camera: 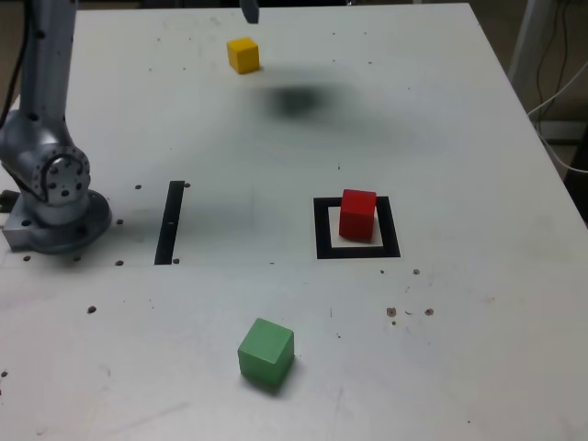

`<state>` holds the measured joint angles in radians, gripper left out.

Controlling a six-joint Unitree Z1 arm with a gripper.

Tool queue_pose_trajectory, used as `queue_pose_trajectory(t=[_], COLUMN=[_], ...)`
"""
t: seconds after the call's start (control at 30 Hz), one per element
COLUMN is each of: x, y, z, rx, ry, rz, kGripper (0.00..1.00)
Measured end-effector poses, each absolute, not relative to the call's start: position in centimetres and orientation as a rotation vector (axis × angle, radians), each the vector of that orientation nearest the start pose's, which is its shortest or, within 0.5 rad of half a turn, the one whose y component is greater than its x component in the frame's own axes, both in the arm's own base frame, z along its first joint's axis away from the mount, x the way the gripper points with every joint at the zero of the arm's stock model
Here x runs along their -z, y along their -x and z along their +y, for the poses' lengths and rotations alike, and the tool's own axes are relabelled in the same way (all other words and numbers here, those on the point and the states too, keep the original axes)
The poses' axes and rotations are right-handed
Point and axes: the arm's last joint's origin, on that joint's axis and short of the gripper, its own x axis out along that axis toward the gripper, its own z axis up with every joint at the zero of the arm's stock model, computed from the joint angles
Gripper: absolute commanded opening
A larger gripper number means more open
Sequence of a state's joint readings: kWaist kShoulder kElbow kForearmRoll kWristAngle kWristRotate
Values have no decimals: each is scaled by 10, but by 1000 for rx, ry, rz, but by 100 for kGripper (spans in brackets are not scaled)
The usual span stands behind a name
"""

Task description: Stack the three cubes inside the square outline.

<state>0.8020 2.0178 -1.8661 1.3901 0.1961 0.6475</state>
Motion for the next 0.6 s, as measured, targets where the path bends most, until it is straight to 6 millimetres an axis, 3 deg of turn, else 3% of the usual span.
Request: queue_pose_trajectory(t=[0.2, 0.6], x=[-314, -273], y=[-244, -211], z=[307, 384], rx=[-315, -436], ry=[47, 219], rz=[1703, 1712], kGripper=[100, 99])
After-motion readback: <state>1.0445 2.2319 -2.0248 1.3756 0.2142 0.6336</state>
